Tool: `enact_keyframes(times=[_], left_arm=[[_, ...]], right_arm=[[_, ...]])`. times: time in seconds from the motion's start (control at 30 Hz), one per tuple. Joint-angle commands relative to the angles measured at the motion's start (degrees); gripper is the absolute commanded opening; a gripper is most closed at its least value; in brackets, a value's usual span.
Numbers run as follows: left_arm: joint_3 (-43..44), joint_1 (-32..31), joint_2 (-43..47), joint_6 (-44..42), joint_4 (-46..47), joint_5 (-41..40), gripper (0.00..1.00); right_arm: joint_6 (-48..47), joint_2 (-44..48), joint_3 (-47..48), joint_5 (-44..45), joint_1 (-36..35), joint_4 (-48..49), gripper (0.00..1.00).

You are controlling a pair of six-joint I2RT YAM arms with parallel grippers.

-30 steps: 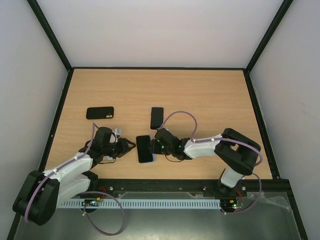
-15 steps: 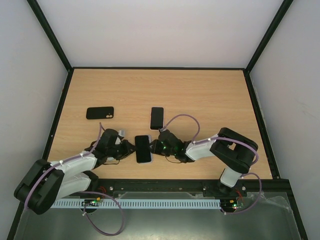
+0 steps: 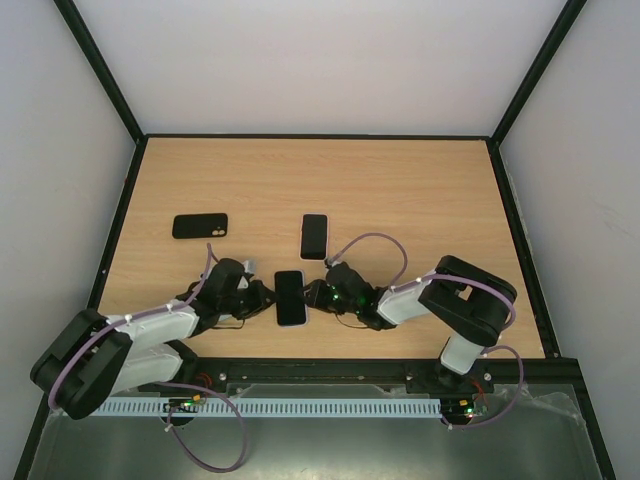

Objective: Put the phone into the phone case

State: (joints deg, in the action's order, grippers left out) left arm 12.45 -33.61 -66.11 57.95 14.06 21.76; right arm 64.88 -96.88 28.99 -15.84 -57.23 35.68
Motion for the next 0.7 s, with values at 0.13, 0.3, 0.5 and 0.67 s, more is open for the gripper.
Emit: enact_keyframes(times=[0.13,0.3,0.5,0.67], left_arm=[[1.8,-0.9,1.8,-0.7,-2.2,-1.2,0.16],[0.6,-0.9,3.6,-0.6,-2.6,-1.4,0.18],[0.0,-0.9,5.5,-0.4,-2.8,-2.1,0.19],[0.0,-0.8,5.0,-0.4,-2.3,-1.7,0.2]], right_arm=[[5.0,6.1,-1.8,-6.9,-0.6,14.9,0.27],[8.3,6.7,-2.2,-9.6,-0.6,18.9,0.29],[9.0,4.4,-2.0,-7.7,-0.8,14.8,0.32],[8.3,2.0,-1.5,-6.8,-0.7,11.6,0.32]])
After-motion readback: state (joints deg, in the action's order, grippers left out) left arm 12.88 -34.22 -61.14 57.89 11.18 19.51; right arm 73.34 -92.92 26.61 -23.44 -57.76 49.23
